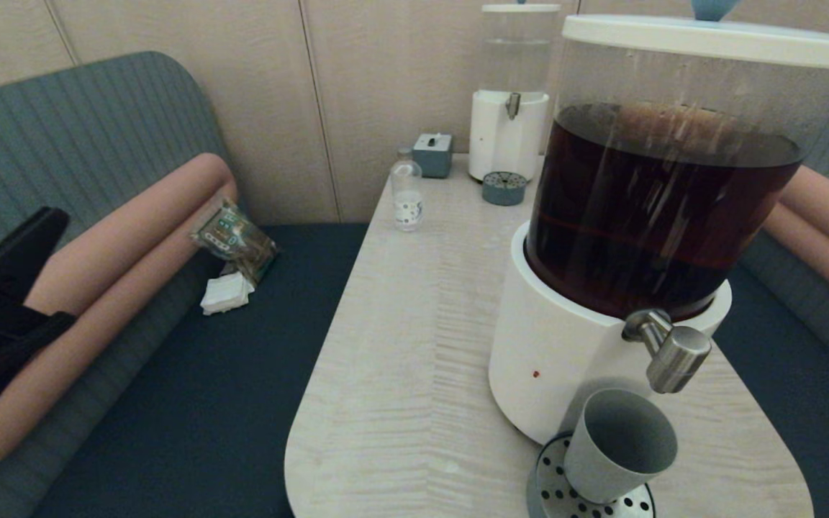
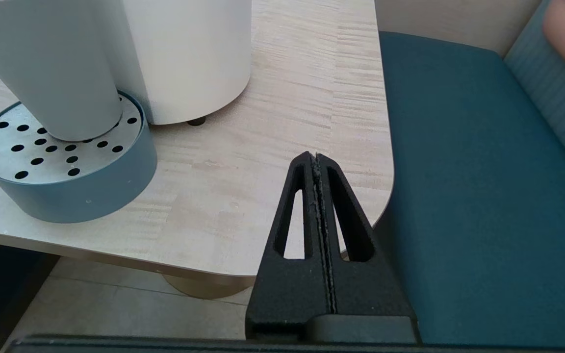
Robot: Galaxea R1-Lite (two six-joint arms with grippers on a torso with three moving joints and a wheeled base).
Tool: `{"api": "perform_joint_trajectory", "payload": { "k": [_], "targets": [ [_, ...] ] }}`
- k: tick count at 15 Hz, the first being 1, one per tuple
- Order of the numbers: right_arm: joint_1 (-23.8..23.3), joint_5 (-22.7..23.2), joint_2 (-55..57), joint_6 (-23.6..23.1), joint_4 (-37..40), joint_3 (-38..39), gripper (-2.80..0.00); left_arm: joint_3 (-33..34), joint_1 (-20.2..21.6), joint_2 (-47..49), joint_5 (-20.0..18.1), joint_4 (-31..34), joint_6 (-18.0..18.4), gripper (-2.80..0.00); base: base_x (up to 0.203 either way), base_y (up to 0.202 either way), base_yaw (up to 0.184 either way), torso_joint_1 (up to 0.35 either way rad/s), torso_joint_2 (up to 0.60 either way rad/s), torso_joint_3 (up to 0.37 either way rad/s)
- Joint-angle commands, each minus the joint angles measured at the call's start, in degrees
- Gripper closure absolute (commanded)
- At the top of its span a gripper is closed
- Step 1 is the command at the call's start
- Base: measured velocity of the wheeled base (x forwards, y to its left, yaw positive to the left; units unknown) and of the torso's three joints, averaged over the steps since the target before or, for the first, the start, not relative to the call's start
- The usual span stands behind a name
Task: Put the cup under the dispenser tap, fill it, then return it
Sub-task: Turn on the faucet
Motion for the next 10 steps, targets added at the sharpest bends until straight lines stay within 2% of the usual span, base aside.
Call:
{"api": "perform_joint_trajectory", "payload": {
  "k": [1, 6, 8, 10],
  "targets": [
    [0.0, 0.02, -0.13, -0.06, -0.01, 0.53, 0.0, 1.43, 3.27, -8.04, 0.01, -0.45, -0.18, 0.0, 0.0, 0.0, 0.0, 0.0, 0.0, 0.0],
    [0.0, 0.02, -0.2, -0.06, -0.01, 0.53, 0.0, 5.11, 5.68, -29.25, 0.75, 1.13, -0.77, 0.0, 0.0, 0.0, 0.0, 0.0, 0.0, 0.0],
    [0.0, 0.02, -0.2, -0.06, -0.01, 0.53, 0.0, 4.88, 5.83, -38.61, 1.73, 6.01, -1.15, 0.0, 0.0, 0.0, 0.0, 0.0, 0.0, 0.0],
    [0.0, 0.02, -0.2, -0.06, -0.01, 0.53, 0.0, 4.11, 5.92, -47.85, 2.25, 14.59, -1.37, 0.0, 0.0, 0.0, 0.0, 0.0, 0.0, 0.0]
  ]
}}
